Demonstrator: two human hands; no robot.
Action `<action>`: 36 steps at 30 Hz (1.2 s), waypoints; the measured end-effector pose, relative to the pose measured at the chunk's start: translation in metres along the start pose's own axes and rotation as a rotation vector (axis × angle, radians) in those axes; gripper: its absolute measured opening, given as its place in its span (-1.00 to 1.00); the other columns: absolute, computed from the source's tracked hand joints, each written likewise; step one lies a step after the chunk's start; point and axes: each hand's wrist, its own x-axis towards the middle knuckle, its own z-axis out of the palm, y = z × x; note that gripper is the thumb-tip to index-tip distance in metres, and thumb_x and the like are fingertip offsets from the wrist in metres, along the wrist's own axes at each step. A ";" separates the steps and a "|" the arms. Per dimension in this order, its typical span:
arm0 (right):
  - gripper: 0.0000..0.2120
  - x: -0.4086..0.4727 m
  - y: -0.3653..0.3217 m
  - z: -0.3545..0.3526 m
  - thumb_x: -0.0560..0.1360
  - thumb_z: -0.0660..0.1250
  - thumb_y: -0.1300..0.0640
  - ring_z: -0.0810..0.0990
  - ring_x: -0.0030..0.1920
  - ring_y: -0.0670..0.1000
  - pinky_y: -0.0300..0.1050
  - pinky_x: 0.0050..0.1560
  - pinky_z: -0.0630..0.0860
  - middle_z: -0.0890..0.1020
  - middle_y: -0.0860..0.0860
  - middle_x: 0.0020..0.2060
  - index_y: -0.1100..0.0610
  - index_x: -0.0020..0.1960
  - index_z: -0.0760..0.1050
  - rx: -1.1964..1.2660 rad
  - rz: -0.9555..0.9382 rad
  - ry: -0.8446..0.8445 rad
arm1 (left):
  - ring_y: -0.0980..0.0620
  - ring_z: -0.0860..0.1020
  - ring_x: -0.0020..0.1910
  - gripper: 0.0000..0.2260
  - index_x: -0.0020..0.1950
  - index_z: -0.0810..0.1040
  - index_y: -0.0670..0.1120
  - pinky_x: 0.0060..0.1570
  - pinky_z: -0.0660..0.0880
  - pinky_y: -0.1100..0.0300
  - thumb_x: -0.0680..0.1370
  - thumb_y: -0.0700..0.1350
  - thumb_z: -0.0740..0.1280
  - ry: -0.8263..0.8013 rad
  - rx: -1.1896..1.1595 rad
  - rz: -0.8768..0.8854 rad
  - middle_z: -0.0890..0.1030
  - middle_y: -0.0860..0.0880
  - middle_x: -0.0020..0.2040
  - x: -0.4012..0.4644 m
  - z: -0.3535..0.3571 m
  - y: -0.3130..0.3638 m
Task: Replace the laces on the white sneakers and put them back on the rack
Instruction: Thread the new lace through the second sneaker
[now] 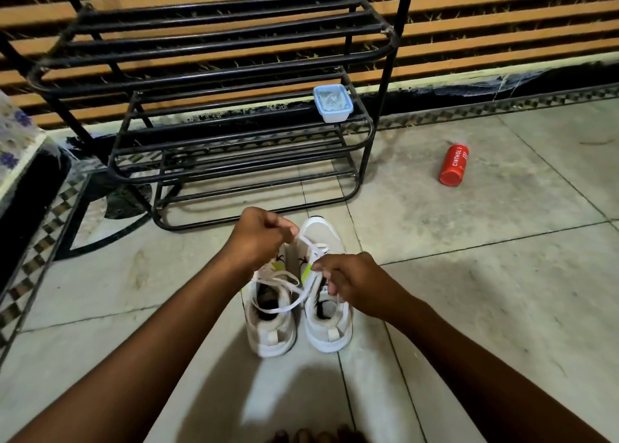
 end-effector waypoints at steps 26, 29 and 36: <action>-0.85 0.005 -0.050 -0.048 0.54 0.27 0.44 0.66 -0.28 0.16 -0.18 -0.22 0.58 0.63 0.35 -0.30 0.40 -0.04 0.62 0.512 0.014 0.080 | -0.04 0.66 -0.34 -0.79 -0.02 0.53 -0.31 -0.19 0.63 0.12 0.68 -0.15 0.32 -0.166 -0.359 0.045 0.67 -0.16 -0.28 -0.001 0.041 0.002; -0.82 0.016 -0.039 -0.055 0.60 0.24 0.39 0.64 -0.33 0.14 -0.23 -0.33 0.54 0.65 0.31 -0.28 0.32 -0.06 0.62 0.476 0.038 0.199 | -0.14 0.70 -0.31 -0.77 -0.15 0.48 -0.20 -0.31 0.60 0.18 0.70 -0.18 0.25 -0.268 -0.476 -0.010 0.70 -0.24 -0.21 0.000 0.045 0.003; -0.80 0.032 -0.008 -0.050 0.57 0.33 0.28 0.50 -0.45 -0.21 -0.33 -0.36 0.36 0.66 0.00 -0.36 0.06 -0.11 0.67 0.194 0.072 0.297 | -0.03 0.60 -0.25 -0.83 -0.13 0.67 -0.23 -0.17 0.52 0.18 0.57 -0.13 0.46 -0.284 -0.205 0.256 0.67 -0.23 -0.23 0.002 0.038 -0.015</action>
